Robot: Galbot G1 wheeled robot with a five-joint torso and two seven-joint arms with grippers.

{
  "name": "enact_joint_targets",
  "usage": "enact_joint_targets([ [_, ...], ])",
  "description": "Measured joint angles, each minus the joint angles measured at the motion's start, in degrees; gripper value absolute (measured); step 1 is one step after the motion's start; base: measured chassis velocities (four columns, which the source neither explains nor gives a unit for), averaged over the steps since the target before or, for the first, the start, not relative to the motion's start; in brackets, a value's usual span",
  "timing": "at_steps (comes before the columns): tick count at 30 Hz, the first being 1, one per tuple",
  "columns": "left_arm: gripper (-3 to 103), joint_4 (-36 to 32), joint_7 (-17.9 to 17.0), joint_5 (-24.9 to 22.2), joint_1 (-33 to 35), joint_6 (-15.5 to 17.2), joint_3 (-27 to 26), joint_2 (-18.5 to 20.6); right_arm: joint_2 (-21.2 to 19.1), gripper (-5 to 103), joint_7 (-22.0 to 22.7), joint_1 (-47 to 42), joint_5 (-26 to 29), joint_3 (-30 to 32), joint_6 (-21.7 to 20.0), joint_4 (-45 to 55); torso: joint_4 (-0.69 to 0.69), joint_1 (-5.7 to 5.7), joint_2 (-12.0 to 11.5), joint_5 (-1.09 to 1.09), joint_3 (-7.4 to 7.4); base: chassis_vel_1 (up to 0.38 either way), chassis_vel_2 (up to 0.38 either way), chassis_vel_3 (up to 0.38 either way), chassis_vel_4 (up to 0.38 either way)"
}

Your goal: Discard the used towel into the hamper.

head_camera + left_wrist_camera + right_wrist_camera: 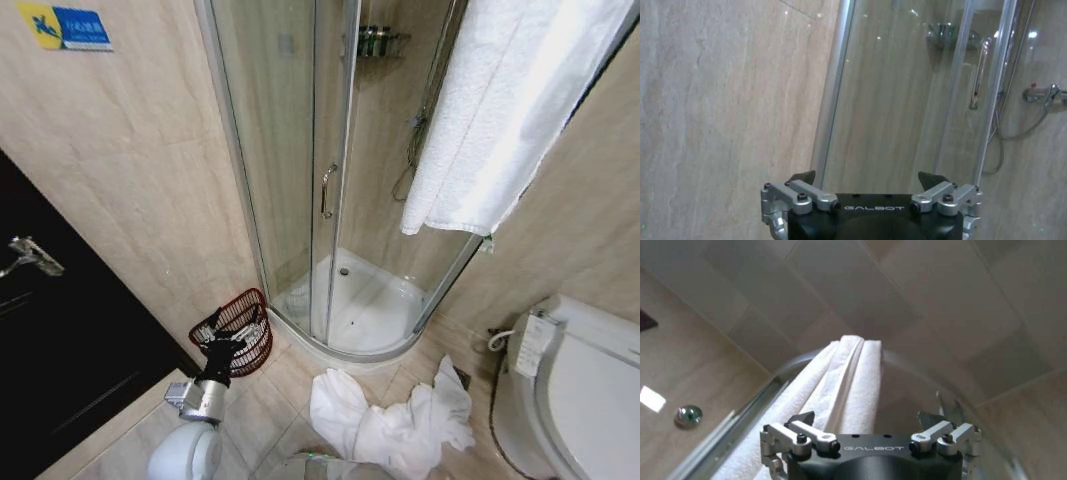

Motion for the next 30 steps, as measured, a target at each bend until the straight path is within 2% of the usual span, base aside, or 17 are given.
enact_joint_targets([
  [8, 100, 0.0, 0.0, 0.0, 0.0, 0.0, 0.0, 0.0, 4.0, 100, 2.6, 17.1, 6.0, -14.1, -5.2, -2.6, 0.01, 0.00, 0.0, -0.02, 0.00, 0.000, 0.000, 0.000, 0.000],
  [12, 100, 0.0, 0.0, 0.0, 0.0, 0.0, 0.0, 0.0, 5.2, 100, 3.7, 21.6, 6.1, -17.2, -6.4, -4.4, 0.02, 0.00, 0.0, -0.03, 0.00, 0.000, 0.000, 0.000, 0.000],
  [14, 100, 0.0, 0.0, 0.0, 0.0, 0.0, 0.0, 0.0, 6.8, 100, 5.5, 25.9, 5.9, -20.5, -8.3, -5.9, 0.00, 0.00, 0.0, -0.02, 0.00, 0.000, 0.000, 0.000, 0.000],
  [17, 100, 0.0, 0.0, 0.0, 0.0, 0.0, 0.0, 0.0, 9.8, 100, 8.1, 33.1, 3.0, -27.1, -10.4, -9.6, 0.00, 0.00, 0.0, -0.01, 0.00, 0.000, 0.000, 0.000, 0.000],
  [20, 100, 0.0, 0.0, 0.0, 0.0, 0.0, 0.0, 0.0, 11.8, 100, 8.7, 36.4, 1.8, -30.5, -11.5, -11.6, 0.01, 0.00, 0.0, -0.01, 0.00, 0.000, 0.000, 0.000, 0.000],
  [21, 100, 0.0, 0.0, 0.0, 0.0, 0.0, 0.0, 0.0, 13.7, 100, 9.6, 39.1, 1.0, -33.0, -12.7, -13.2, 0.03, 0.00, 0.0, -0.01, 0.00, 0.000, 0.000, 0.000, 0.000],
  [25, 100, 0.0, 0.0, 0.0, 0.0, 0.0, 0.0, 0.0, 16.7, 100, 12.0, 42.2, -2.6, -35.7, -15.1, -15.2, 0.03, 0.00, 0.0, -0.03, 0.00, 0.000, 0.000, 0.000, 0.000],
  [27, 100, 0.0, 0.0, 0.0, 0.0, 0.0, 0.0, 0.0, 19.0, 100, 15.9, 44.9, -10.4, -37.7, -18.0, -16.9, 0.02, 0.00, 0.0, -0.02, 0.00, 0.000, 0.000, 0.000, 0.000],
  [28, 100, 0.0, 0.0, 0.0, 0.0, 0.0, 0.0, 0.0, 19.0, 100, 15.9, 44.9, -10.4, -37.7, -18.0, -16.9, 0.02, 0.00, 0.0, -0.02, 0.00, 0.000, 0.000, 0.000, 0.000],
  [30, 100, 0.0, 0.0, 0.0, 0.0, 0.0, 0.0, 0.0, 20.2, 100, 18.1, 46.5, -16.2, -38.8, -20.4, -18.0, 0.00, 0.00, 0.0, -0.01, 0.00, 0.000, 0.000, 0.000, 0.000],
])
